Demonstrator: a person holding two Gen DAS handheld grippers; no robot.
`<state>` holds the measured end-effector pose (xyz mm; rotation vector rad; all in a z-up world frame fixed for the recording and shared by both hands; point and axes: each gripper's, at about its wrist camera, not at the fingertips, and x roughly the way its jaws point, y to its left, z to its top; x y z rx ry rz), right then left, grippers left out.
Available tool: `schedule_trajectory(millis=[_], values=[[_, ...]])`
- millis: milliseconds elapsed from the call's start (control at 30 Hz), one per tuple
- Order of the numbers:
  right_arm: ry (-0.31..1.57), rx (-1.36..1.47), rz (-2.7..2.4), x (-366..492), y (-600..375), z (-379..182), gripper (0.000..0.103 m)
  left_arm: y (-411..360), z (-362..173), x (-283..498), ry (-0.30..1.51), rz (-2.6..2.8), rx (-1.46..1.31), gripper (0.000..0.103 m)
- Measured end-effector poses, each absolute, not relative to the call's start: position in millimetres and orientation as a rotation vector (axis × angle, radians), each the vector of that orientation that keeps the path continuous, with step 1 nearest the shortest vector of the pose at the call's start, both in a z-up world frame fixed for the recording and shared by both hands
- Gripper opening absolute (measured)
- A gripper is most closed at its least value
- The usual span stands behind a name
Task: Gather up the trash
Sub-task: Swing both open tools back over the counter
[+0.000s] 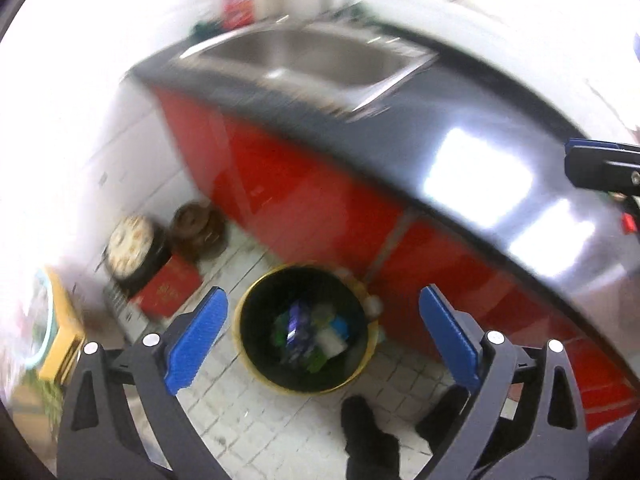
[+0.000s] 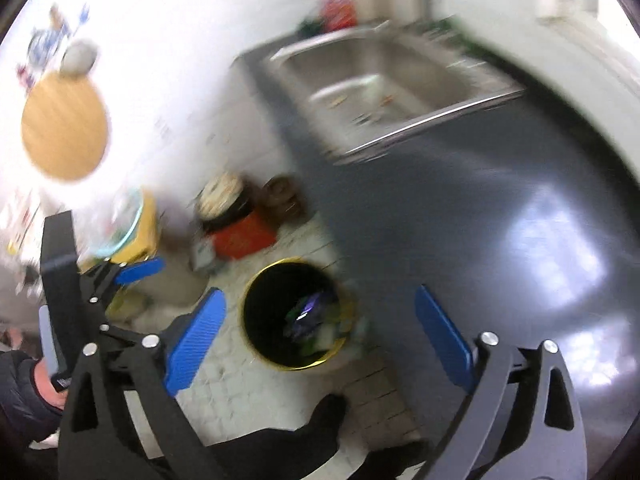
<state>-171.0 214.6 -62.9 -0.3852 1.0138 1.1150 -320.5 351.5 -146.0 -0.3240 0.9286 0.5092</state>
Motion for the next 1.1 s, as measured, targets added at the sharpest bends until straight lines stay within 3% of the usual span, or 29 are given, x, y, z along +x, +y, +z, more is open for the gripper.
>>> schedule_trajectory(millis=[300,533,767,1100], values=[[0.972,-0.172,0.598,-60.2,-6.6,-22.1,0.096,218.3,-96.5,-173.1,0.875,0.141,-0.110,0.096],[0.943,-0.066,0.360,-28.8,-143.3,-19.7,0.096,105.4,-80.3,-76.6,0.883,-0.045,-0.031,0.096],[0.958,-0.022,0.298,-12.2,-205.2,-40.3,0.096,59.2,-85.2,-38.4,0.909,-0.105,0.021,0.096],[1.010,-0.040,0.329,41.1,-216.6,-75.4,0.096,23.2,-93.8,25.0,0.973,-0.088,0.015,0.096]])
